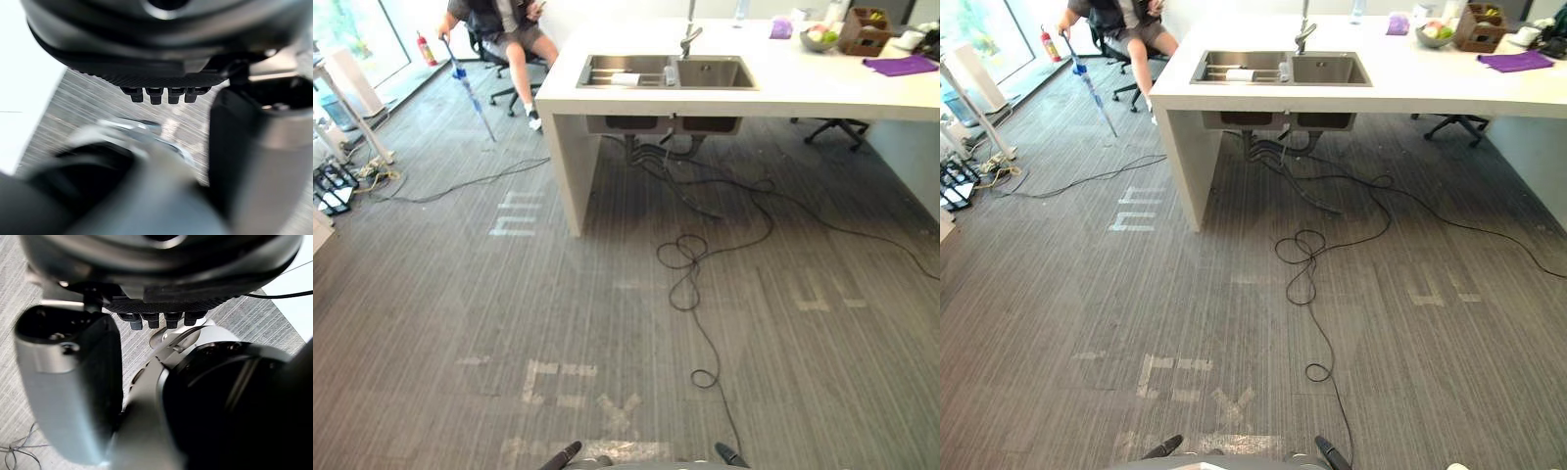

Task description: Walk over to the sink, pick up the cup, carry it to the dishwasher, place the cup inside the dishwasher, then close the dishwasher door

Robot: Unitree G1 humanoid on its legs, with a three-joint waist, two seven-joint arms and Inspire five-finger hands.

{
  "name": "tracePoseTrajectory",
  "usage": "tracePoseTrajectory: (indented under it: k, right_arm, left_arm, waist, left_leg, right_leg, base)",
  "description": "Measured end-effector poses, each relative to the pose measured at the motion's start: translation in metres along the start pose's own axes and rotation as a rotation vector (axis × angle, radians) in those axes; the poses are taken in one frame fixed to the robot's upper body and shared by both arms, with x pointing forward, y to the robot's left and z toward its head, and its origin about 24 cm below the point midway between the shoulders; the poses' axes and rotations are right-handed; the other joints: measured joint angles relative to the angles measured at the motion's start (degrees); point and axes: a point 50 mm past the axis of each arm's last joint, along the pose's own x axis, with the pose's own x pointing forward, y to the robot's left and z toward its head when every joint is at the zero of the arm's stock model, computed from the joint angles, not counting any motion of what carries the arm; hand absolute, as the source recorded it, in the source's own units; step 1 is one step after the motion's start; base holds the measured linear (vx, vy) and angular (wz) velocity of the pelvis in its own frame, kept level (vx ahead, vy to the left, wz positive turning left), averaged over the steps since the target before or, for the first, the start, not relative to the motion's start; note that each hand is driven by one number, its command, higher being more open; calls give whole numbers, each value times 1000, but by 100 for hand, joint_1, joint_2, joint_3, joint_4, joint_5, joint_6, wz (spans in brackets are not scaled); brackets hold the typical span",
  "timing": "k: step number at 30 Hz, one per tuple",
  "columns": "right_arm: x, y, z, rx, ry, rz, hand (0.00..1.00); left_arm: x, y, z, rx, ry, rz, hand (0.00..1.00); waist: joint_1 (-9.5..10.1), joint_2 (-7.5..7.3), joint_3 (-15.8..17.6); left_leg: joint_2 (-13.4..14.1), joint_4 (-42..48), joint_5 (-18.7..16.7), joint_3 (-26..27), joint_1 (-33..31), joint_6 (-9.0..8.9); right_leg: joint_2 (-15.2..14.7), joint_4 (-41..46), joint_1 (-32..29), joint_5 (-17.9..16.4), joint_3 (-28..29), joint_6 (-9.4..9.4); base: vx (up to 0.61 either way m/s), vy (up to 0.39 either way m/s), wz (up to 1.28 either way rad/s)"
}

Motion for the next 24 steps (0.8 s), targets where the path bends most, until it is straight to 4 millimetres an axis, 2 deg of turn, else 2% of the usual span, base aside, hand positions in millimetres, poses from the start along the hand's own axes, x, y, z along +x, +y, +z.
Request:
tracePoseTrajectory:
  k: [4,6,8,9,11,15,18,21,24]
  right_arm:
    - [1,9,11,-55,-26,13,100]
    - [2,14,18,-83,-44,25,100]
    - [2,24,29,-83,-81,52,100]
    - [2,26,32,-82,-97,64,100]
    - [0,40,46,-100,-172,120,100]
    - [-1,67,58,-146,-216,219,100]
    - [0,78,57,-164,-219,259,100]
    - [0,79,56,-186,-217,261,100]
    - [0,70,51,-210,-212,234,100]
  left_arm:
    - [2,-22,25,-11,-48,-126,100]
    - [2,-26,33,38,-37,-130,100]
    - [2,-28,37,74,-24,-129,100]
    - [2,-29,39,84,-26,-128,100]
    - [1,-39,47,115,-59,-149,100]
    - [1,-62,60,166,-111,-170,100]
    - [2,-79,57,245,-109,-167,100]
    - [3,-82,54,257,-107,-145,100]
    - [3,-78,52,289,-126,-93,100]
  waist:
    - [-36,-1,64]
    - [-63,-3,123]
    - [-139,2,154]
    - [-140,3,158]
    - [-152,17,219]
    - [-151,19,230]
    - [-156,19,236]
    - [-170,30,248]
    - [-169,28,253]
  left_leg:
    - [-19,-150,35,-100,150,-53]
    - [-21,-220,79,-107,190,-118]
    - [-18,-245,107,-103,208,-148]
    - [-18,-244,110,-102,223,-149]
    - [-19,-245,111,-107,315,-150]
    - [-44,-249,111,-141,360,-150]
    - [-47,-261,109,-134,479,-152]
    - [-42,-265,108,-86,519,-153]
    - [-41,-266,105,-39,570,-149]
  right_leg:
    - [24,-197,231,11,-163,25]
    - [25,-216,274,12,-244,54]
    - [24,-224,300,-4,-312,250]
    - [24,-227,318,-5,-315,280]
    - [14,-228,428,-12,-356,478]
    - [-16,-209,470,-11,-391,486]
    - [-19,-198,576,-12,-378,485]
    - [-18,-177,591,-13,-340,479]
    - [-20,-135,592,-15,-253,437]
  base:
    - [45,-26,15]
    - [27,-38,11]
    - [15,-23,6]
    - [0,0,0]
    - [6,7,4]
    - [-32,15,4]
    - [-25,6,-2]
    - [-41,5,-7]
    - [-41,10,-11]
